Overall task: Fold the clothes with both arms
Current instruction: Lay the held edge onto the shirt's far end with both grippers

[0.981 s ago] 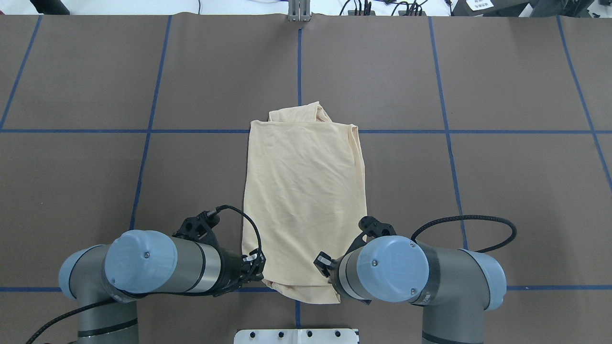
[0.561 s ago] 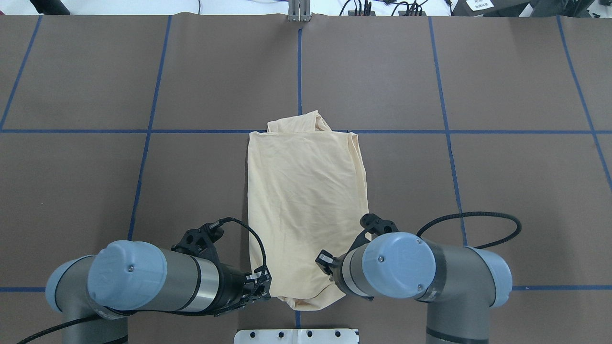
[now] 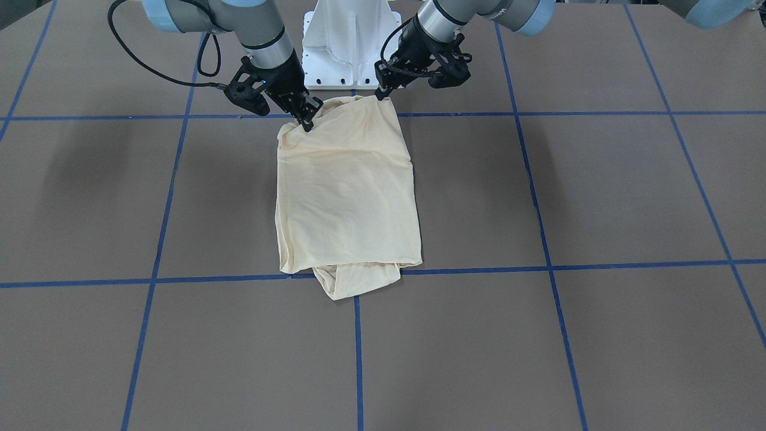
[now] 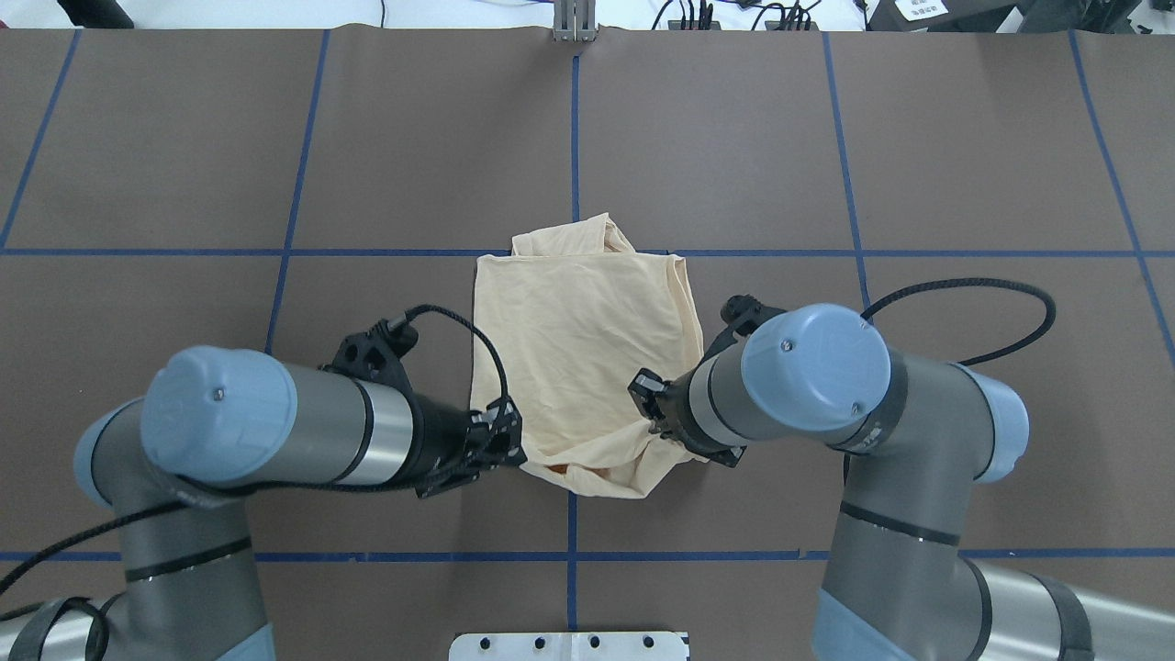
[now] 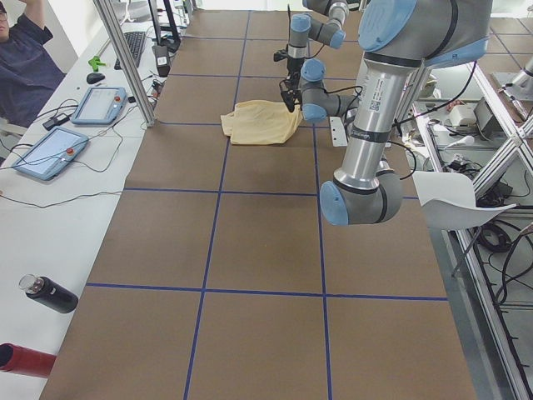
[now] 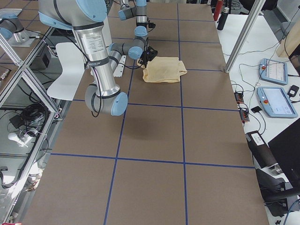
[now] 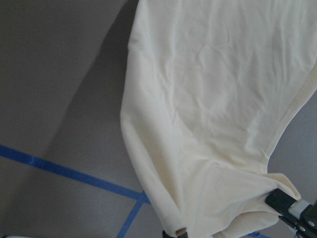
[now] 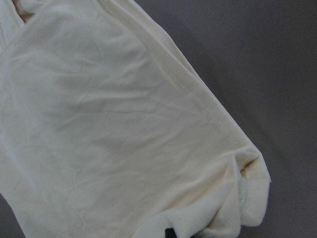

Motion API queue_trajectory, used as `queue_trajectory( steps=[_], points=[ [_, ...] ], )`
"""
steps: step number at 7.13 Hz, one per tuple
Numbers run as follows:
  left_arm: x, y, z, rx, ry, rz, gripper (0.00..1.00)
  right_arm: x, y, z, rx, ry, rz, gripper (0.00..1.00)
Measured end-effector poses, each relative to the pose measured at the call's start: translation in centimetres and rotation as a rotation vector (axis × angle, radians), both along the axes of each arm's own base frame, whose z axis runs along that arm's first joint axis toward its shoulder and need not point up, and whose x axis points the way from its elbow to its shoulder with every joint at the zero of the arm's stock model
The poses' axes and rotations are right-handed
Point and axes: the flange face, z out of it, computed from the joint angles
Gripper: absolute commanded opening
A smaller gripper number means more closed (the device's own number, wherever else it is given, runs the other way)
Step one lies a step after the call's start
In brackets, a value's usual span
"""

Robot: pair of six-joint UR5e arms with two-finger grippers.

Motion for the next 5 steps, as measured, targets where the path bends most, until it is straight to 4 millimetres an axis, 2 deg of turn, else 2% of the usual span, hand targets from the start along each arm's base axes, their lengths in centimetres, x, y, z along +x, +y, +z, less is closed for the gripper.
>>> queue_trajectory(
  steps=[1, 2, 3, 4, 5],
  points=[
    [-0.7, -4.0, -0.7, 0.016, -0.004, -0.061, 0.00, 1.3, -2.9, -0.6, 0.021, -0.004, 0.021, 0.00],
    [-1.0, -8.3, -0.9, 0.034, -0.025, -0.113, 0.00, 1.8, -6.2, -1.1, 0.040, 0.006, 0.042, 0.00],
    [-0.9, -12.6, -0.6, 0.045, -0.052, -0.157, 0.00, 1.2, -9.4, -1.2, 0.055, 0.032, 0.055, 0.00],
    [-0.7, -16.3, 0.6, 0.057, -0.061, -0.192, 0.00, -0.2, -12.3, -0.9, 0.060, 0.069, 0.059, 0.00],
    [0.0, -19.1, 2.6, 0.067, -0.054, -0.216, 0.00, -1.8, -14.3, -0.6, 0.060, 0.102, 0.056, 0.00]
  ],
)
